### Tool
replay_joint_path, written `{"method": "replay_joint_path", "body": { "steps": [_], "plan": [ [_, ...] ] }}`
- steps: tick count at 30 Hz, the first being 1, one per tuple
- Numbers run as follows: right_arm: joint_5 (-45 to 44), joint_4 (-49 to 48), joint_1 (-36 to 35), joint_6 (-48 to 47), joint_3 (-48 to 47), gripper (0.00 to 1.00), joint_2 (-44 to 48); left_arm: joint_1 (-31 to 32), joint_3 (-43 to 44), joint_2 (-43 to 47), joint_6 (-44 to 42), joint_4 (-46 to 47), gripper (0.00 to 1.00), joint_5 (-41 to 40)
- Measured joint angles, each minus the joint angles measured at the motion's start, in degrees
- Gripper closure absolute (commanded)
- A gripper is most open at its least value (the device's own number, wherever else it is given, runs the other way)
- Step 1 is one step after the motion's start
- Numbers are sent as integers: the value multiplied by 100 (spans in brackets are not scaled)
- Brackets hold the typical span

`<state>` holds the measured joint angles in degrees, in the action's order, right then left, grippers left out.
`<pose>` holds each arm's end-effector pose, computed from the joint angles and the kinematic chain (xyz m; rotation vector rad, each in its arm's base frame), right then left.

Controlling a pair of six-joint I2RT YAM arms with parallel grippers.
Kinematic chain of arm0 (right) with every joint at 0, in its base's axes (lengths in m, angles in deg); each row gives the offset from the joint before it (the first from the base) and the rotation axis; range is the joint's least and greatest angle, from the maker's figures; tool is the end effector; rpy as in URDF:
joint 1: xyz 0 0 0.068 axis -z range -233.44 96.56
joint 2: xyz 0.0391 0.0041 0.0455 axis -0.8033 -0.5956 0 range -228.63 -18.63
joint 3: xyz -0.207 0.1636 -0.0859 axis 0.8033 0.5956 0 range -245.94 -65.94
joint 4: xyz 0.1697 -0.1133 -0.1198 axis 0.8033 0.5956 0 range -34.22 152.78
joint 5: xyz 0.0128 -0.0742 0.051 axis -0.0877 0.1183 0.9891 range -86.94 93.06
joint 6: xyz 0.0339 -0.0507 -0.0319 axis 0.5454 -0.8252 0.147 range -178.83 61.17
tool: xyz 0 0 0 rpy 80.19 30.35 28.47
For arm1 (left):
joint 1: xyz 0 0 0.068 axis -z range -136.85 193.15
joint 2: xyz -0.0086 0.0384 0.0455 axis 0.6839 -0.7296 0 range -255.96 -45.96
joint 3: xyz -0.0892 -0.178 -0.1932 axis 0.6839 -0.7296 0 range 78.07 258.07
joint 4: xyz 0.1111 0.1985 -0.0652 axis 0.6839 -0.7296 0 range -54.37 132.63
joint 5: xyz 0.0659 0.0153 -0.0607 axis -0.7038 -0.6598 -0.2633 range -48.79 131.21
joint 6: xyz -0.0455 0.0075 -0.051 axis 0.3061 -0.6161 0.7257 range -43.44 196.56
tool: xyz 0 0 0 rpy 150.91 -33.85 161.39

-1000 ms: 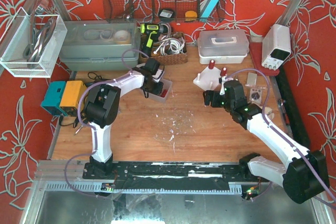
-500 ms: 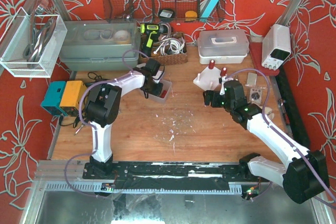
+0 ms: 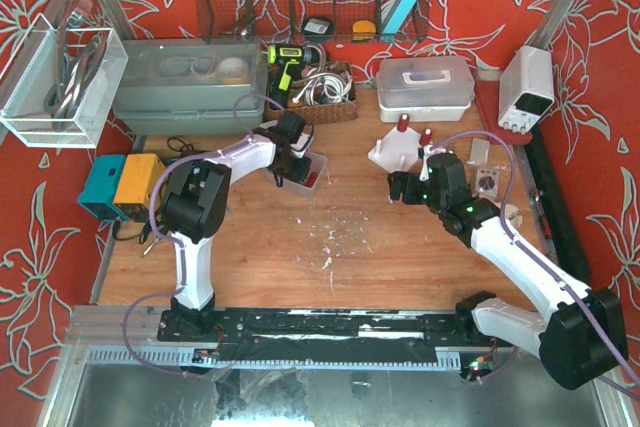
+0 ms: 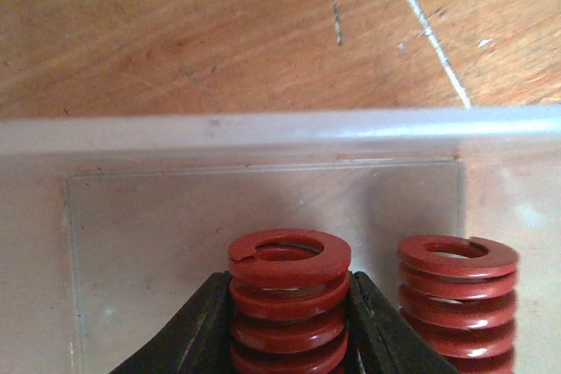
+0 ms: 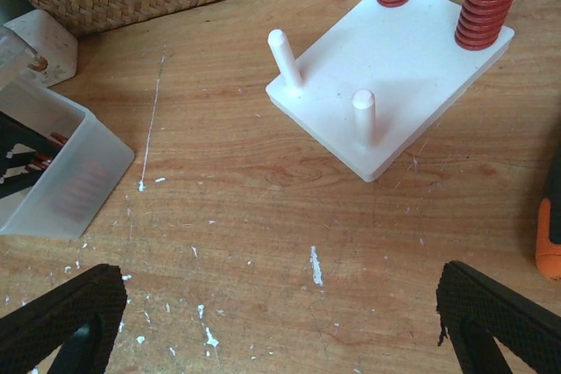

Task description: Install the large spring

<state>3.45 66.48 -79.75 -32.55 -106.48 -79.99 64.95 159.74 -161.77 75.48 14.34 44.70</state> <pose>0.2034 0.1009 0.2601 -0.0047 2.1706 0.5448 0.3806 -0.1559 0.1679 0.5495 2.6150 -0.1980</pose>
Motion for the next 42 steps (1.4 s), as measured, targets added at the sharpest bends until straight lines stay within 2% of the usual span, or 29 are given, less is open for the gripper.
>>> {"method": "replay_joint_path", "body": {
  "steps": [7,12,18,24,33,42],
  "plan": [
    [-39,0,0,0,0,3,4,68,-44,487,0,280,86,68],
    [-42,0,0,2,0,3,4,201,-551,1222,-24,942,87,52],
    [-26,44,0,7,0,1,9,452,-1569,2223,-37,1934,87,70],
    [192,352,0,35,-177,1,35,728,-2837,3357,9,3320,87,251],
    [732,1174,0,37,-990,1,-22,1676,-4835,4256,-446,5665,87,367],
    [2354,1419,-216,-35,-1143,31,-341,2131,-6266,4258,-1191,7514,92,411]
  ]
}}
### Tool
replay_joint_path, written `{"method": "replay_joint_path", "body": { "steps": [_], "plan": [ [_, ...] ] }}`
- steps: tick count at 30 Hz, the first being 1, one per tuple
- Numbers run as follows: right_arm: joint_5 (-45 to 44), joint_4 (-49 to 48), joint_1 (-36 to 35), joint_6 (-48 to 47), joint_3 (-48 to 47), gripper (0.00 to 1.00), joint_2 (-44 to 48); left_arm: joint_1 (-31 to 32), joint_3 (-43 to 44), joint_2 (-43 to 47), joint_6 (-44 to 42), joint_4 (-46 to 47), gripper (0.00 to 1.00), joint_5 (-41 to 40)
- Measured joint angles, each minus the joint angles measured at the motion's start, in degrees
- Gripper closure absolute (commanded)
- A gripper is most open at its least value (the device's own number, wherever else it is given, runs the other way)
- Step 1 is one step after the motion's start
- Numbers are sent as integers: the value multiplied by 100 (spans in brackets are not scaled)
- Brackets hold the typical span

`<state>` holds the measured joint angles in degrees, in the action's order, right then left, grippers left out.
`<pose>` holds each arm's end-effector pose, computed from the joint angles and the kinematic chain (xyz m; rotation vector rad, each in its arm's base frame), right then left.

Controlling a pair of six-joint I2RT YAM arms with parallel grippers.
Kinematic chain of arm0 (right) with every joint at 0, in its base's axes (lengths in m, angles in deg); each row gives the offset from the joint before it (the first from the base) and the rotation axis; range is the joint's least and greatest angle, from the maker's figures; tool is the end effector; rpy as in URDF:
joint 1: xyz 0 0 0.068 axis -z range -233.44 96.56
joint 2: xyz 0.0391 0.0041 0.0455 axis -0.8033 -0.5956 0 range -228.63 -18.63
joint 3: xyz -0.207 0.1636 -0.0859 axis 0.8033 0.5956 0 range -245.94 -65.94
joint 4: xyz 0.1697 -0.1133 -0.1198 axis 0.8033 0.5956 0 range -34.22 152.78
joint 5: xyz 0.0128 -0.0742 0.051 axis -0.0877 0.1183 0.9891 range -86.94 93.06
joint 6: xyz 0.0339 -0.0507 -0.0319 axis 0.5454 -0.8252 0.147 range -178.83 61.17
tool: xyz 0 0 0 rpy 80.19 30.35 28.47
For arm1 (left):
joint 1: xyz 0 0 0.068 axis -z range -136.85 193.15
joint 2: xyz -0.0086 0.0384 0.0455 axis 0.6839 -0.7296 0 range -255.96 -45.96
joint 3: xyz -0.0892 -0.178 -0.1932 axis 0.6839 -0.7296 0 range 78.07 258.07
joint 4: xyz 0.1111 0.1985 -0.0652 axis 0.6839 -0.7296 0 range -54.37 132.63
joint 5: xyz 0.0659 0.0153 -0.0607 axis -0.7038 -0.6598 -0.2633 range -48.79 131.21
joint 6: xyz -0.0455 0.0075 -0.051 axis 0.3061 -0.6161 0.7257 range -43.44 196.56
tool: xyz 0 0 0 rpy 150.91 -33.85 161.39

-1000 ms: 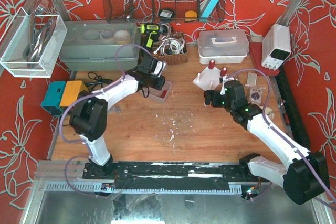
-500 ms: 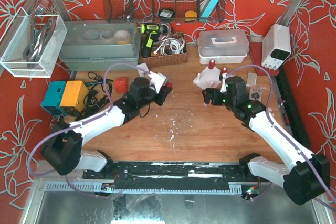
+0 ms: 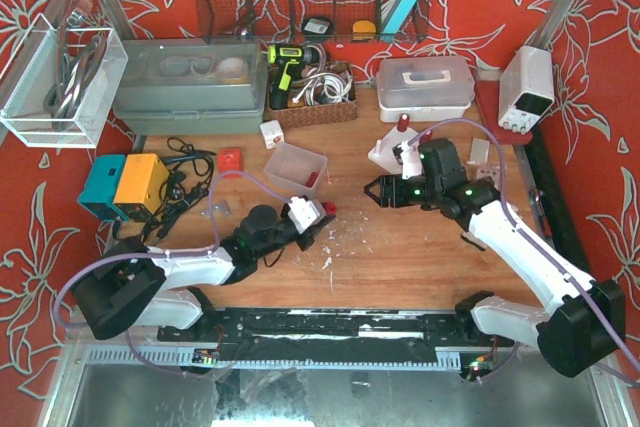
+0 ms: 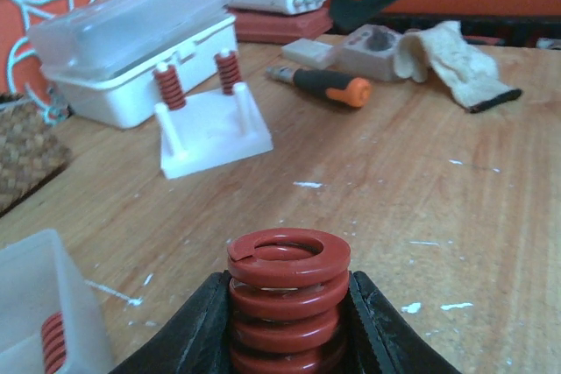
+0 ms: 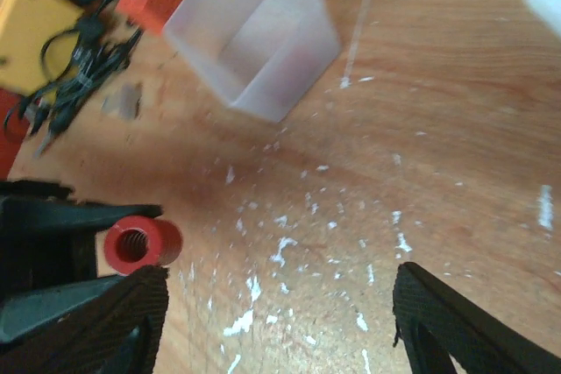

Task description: Install the large spring

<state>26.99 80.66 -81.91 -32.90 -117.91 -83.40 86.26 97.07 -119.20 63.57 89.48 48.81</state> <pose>0.1918 0.1296 0.2904 -0.2944 2.3266 0.9633 0.1751 -0.1740 0.2122 0.8981 1.4719 -0.5035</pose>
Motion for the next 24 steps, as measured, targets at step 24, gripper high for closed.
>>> {"method": "replay_joint_path", "body": {
  "steps": [24],
  "plan": [
    [660,212,-1414,-341,-584,39,-951,503,-592,-116,-356,1513,93,-111]
  ]
}}
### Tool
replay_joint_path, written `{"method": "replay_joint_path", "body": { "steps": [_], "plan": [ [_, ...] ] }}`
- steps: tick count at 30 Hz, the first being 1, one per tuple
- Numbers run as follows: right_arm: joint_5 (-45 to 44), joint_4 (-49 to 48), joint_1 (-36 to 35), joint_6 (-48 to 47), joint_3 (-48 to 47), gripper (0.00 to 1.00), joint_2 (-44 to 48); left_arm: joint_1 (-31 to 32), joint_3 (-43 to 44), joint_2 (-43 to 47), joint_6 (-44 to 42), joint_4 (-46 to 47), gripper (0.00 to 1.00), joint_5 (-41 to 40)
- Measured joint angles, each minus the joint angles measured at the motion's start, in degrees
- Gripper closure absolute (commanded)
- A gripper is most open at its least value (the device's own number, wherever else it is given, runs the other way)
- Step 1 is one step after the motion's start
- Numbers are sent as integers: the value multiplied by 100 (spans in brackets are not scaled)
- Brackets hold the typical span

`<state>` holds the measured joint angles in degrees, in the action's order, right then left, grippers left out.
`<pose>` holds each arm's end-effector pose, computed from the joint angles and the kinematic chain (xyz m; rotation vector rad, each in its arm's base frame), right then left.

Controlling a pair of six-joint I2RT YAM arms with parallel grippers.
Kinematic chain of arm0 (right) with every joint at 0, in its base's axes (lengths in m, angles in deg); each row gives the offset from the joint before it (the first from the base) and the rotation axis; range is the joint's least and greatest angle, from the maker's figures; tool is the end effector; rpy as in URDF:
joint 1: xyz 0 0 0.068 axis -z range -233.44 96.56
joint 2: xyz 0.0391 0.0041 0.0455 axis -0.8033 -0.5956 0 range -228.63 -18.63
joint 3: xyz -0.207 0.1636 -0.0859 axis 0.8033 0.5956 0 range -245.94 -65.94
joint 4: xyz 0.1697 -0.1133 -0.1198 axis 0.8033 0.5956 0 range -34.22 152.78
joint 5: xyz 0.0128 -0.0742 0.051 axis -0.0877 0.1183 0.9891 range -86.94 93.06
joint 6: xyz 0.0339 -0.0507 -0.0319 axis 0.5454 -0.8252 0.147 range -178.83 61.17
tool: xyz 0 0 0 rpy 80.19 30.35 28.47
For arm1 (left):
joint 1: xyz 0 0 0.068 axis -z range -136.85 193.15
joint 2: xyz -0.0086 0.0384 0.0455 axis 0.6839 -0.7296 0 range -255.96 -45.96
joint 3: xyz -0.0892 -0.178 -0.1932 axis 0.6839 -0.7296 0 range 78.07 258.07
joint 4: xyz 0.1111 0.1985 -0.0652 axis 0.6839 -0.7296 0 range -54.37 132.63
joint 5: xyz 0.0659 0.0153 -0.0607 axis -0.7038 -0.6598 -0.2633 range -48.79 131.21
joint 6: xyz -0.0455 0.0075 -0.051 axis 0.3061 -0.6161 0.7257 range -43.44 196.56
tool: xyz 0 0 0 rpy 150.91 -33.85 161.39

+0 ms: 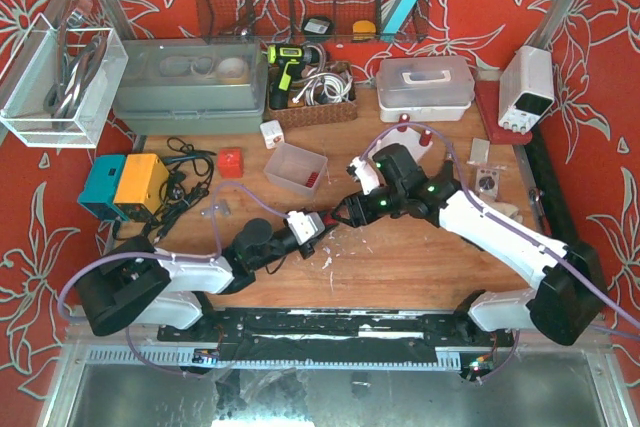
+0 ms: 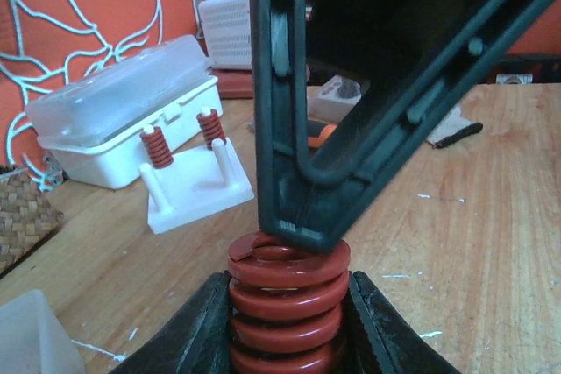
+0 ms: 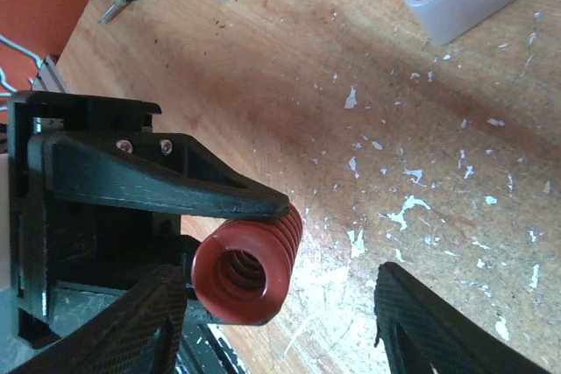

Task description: Install the large spring

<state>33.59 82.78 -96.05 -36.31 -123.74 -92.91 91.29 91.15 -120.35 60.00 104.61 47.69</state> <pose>0.1737 0.1981 0.2839 -0.7219 2.4007 1.1487 0.1516 -0.1787 0.2112 0.9220 1.2865 -0.5212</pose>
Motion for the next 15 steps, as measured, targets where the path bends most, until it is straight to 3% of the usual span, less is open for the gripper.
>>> {"method": "replay_joint_path", "body": {
  "steps": [8,15],
  "plan": [
    [0,-28,-275,-17,-76,48,-326,66,-7,52,-33,7,93,-44],
    [-15,-59,-372,-59,-120,72,-448,105,-37,52,-42,-17,90,-74]
  ]
}}
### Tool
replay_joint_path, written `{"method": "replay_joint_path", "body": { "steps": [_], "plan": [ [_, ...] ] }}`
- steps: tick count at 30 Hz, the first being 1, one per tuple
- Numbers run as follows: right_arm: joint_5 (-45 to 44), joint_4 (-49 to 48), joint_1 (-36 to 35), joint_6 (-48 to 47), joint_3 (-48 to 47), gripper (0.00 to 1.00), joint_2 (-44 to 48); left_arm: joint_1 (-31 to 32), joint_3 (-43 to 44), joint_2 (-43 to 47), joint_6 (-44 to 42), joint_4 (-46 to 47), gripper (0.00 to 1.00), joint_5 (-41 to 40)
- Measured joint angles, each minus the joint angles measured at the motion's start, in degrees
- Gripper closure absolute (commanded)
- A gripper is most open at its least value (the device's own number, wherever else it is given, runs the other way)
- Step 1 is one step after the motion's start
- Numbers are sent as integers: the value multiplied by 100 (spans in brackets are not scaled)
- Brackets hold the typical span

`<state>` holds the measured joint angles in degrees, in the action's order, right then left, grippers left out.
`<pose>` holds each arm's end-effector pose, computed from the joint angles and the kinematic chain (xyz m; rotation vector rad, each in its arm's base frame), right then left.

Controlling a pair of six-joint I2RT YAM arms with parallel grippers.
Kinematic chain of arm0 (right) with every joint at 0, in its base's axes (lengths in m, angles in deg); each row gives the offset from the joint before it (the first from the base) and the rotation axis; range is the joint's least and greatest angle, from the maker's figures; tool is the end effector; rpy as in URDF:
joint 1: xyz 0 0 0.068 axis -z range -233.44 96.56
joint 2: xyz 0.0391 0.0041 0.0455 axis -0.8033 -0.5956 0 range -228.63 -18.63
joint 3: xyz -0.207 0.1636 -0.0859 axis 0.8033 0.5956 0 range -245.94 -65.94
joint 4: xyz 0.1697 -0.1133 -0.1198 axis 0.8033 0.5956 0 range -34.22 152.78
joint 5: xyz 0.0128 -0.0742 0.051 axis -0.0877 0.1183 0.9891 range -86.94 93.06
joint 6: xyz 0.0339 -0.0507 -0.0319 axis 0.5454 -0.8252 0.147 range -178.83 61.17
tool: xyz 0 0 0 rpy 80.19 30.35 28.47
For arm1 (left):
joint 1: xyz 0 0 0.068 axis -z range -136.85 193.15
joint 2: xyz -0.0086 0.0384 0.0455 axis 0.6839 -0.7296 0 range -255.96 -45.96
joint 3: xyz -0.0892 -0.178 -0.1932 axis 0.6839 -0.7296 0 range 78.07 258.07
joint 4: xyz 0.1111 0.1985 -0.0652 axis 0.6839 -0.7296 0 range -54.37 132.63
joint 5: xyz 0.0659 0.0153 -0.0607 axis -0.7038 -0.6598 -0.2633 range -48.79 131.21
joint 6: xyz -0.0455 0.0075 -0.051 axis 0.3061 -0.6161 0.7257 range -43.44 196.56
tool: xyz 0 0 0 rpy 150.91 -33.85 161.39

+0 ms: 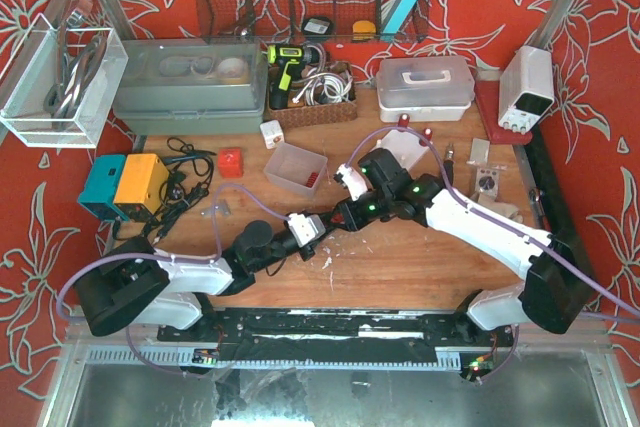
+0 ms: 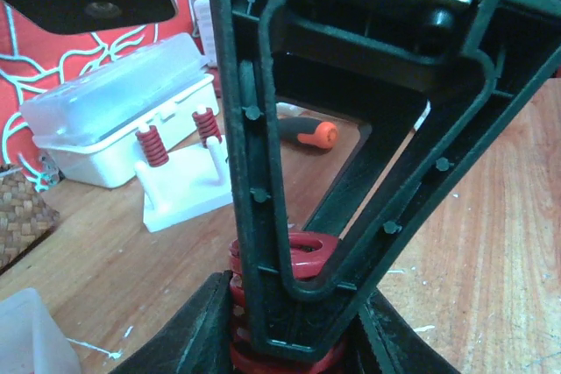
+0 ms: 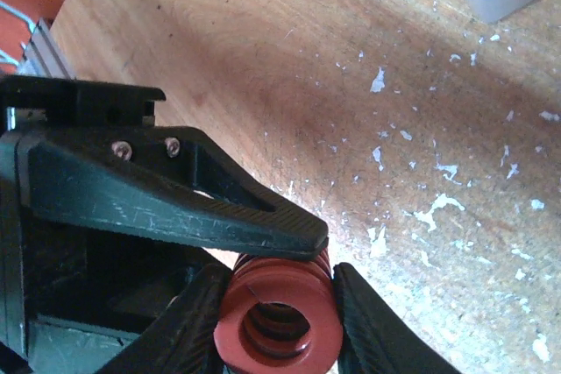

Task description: Install the large spring

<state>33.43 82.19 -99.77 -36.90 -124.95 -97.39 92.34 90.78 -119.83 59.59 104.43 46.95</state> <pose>0.1715 0.2203 0.2718 -0.8128 2.4386 1.1510 0.1477 -0.1796 0.2108 0.9302 1.2811 -0.5199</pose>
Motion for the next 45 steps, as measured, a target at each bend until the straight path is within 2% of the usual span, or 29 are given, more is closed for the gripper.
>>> {"method": "replay_joint_path", "body": {
  "steps": [1,3,4,6,9,10,11,19,29,38,45],
  "plan": [
    [-20,2,-7,-4,-2,76,0,2,-4,0,-2,-2,87,-7],
    [-9,-4,-11,4,-2,83,0,4,-7,0,-7,-2,74,-33],
    [-11,-15,-11,-24,-2,85,-2,7,-7,0,-13,2,60,-46],
    [-22,-24,-11,-31,-2,89,0,11,-7,0,-17,2,43,-76],
    [-101,-11,-11,-28,-2,91,0,22,-7,2,-4,39,30,-173],
    [-144,-7,-11,-28,-2,92,0,28,-7,2,-22,44,6,-203],
    [-216,-2,-9,-28,-2,93,2,33,-7,2,-15,46,1,-245],
    [-1152,302,85,-131,-114,96,105,33,-7,2,7,44,0,-540],
    [-2879,922,868,-662,-986,97,31,33,-7,61,11,15,0,-892],
    [-3668,1209,1956,-850,-1447,97,-782,33,-4,138,17,-22,0,-981],
    [-3834,1331,2223,-879,-1858,97,-1403,33,0,138,26,-92,0,-986]
  ]
}}
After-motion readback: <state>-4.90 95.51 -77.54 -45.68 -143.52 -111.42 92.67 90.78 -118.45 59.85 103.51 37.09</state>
